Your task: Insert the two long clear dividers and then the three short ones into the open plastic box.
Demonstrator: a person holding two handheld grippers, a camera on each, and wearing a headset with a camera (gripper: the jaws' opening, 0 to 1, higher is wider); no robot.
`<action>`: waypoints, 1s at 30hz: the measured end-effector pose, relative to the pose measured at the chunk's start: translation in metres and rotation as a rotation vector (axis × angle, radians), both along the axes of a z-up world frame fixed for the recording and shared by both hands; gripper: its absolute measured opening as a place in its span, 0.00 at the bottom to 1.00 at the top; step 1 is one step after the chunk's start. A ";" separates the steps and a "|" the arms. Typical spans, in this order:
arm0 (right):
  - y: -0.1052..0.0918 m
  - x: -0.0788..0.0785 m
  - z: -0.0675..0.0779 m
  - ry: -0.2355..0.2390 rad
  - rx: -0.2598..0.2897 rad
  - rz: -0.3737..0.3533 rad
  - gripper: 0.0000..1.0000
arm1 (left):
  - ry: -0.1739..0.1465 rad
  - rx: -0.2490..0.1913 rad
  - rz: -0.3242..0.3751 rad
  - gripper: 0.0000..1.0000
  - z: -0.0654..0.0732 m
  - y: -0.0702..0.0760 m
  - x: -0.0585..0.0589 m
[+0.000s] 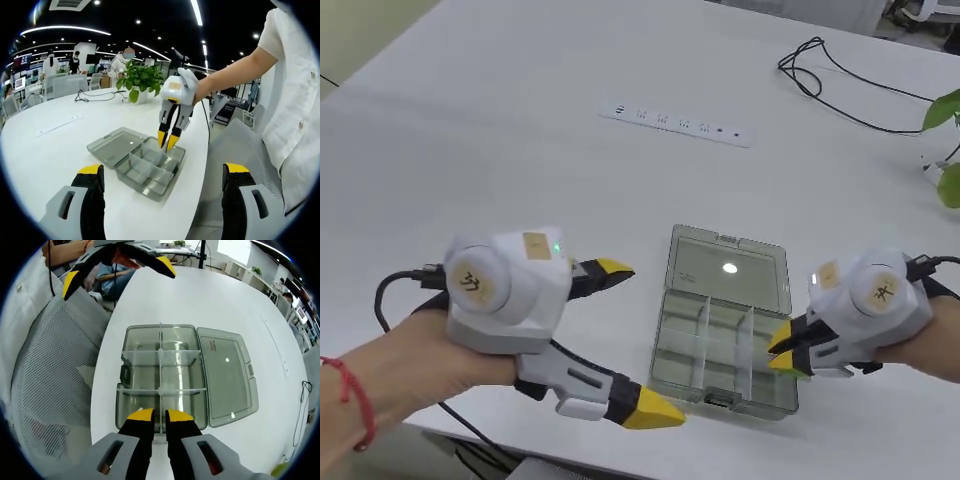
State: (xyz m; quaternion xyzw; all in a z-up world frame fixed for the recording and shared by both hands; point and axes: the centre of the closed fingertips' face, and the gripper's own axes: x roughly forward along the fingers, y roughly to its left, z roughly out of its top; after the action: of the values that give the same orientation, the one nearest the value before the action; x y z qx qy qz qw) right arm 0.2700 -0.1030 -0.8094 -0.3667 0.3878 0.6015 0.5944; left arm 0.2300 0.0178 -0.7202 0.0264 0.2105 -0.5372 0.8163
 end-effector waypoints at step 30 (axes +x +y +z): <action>-0.037 0.005 0.064 -0.102 0.236 -0.269 0.47 | -0.005 0.073 0.027 1.00 -0.009 0.021 0.006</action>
State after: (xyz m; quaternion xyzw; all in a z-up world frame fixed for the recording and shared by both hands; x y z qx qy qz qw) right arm 0.2747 -0.1397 -0.7456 -0.2692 0.3294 0.5385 0.7274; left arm 0.2360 0.0389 -0.7294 0.0546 0.2281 -0.5180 0.8226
